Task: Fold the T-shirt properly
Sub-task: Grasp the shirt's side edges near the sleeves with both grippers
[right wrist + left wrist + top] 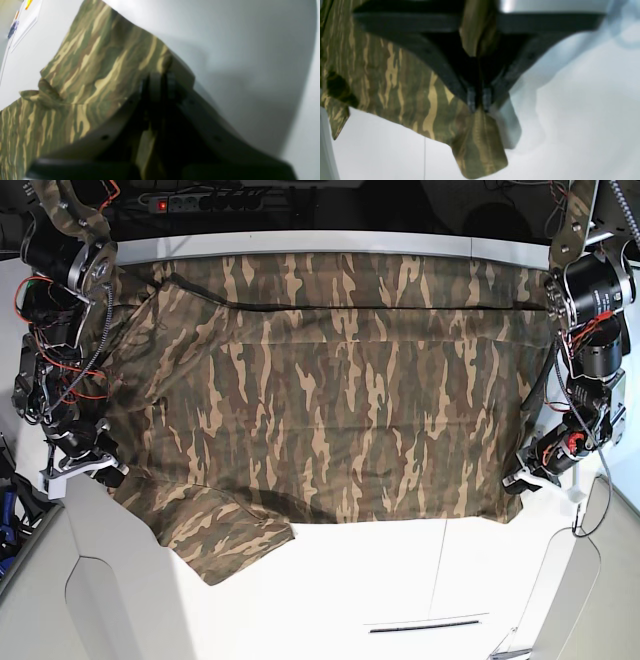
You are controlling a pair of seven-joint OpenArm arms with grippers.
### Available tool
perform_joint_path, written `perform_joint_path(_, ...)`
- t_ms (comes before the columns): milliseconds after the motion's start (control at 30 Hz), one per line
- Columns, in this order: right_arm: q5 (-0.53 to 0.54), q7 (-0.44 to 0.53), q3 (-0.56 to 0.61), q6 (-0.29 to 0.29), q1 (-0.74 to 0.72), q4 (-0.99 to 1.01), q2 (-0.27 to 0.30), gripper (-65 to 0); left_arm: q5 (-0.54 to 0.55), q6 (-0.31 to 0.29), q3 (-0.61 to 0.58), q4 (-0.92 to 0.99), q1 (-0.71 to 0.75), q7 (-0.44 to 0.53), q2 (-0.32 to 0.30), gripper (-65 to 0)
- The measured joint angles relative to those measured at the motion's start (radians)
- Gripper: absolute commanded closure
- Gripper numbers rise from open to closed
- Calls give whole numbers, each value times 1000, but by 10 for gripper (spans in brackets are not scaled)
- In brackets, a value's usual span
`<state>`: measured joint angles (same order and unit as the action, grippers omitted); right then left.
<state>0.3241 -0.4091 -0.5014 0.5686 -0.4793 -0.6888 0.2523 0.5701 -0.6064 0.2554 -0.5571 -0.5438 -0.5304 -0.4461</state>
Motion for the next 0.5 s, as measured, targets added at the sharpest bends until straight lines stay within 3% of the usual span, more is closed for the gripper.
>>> perform_joint_path(100, 0, -4, 0, 0, 0, 0, 0, 0, -2, -1, 0, 1, -13, -18, 0, 0)
perform_joint_path(200, 0, -35, 0, 0, 0, -4, 0, 0, -2, -68, 0, 1, -38, -61, -2, 0)
perform_joint_path(500, 155, -258, 0, 12, 3, -133, 34, 0, 21, -71, 0, -97, -63, -283, -6, 0)
